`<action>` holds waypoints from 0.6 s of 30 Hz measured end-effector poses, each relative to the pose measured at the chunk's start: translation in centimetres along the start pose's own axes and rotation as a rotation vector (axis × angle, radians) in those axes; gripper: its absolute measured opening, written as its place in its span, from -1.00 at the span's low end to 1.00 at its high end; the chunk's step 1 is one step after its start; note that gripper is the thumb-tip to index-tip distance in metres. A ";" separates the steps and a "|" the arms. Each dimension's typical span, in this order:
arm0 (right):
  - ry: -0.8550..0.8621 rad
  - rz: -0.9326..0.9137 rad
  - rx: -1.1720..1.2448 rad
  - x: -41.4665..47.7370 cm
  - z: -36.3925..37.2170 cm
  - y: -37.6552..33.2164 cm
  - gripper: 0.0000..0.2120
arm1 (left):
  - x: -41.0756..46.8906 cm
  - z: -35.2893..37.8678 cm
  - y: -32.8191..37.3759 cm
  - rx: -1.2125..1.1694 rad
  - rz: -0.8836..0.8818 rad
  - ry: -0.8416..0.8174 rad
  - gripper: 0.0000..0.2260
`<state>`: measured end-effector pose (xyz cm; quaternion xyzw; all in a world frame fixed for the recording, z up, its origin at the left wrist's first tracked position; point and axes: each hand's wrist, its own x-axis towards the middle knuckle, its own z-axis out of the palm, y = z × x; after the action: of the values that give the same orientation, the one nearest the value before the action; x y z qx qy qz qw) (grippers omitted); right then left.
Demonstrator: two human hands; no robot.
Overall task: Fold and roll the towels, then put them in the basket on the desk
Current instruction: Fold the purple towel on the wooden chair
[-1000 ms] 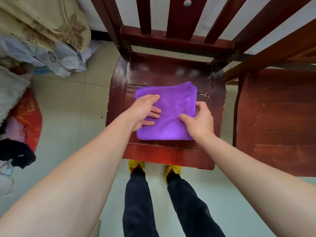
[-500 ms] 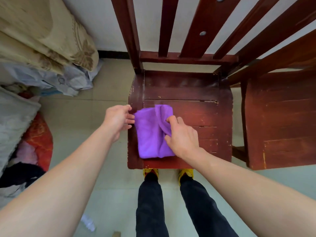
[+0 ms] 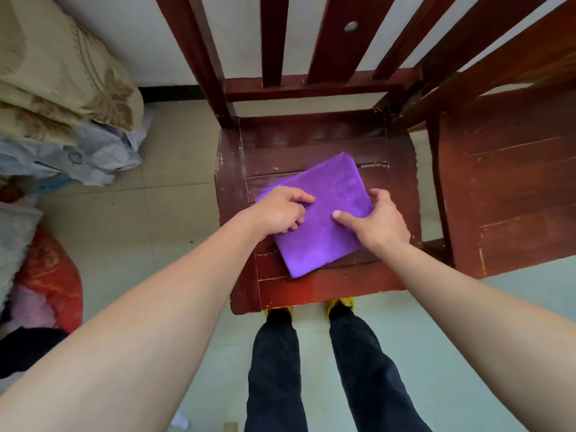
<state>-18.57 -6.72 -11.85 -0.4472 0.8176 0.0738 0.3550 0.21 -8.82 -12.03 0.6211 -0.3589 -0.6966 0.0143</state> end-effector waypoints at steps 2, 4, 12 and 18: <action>-0.047 0.006 -0.075 0.0 0.5 0.3 -0.21 | 0.6 0.3 0.3 0.024 -0.021 -0.046 -0.65; -0.037 0.005 -0.059 0.2 0.6 0.7 -0.39 | 1.2 0.4 0.5 -0.031 -0.053 -0.025 -0.71; 0.323 -0.636 -0.221 -3.2 0.0 0.2 -0.72 | 2.0 -0.3 1.4 -0.493 -0.203 -0.062 -0.46; 0.212 -0.952 -0.195 -6.3 3.0 1.1 -0.56 | 1.8 -1.4 1.7 -0.518 -0.163 0.027 -0.59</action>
<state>-15.75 -0.51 -10.21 -0.8069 0.5437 -0.0663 0.2210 0.32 -11.62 -12.69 0.6328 -0.1174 -0.7557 0.1212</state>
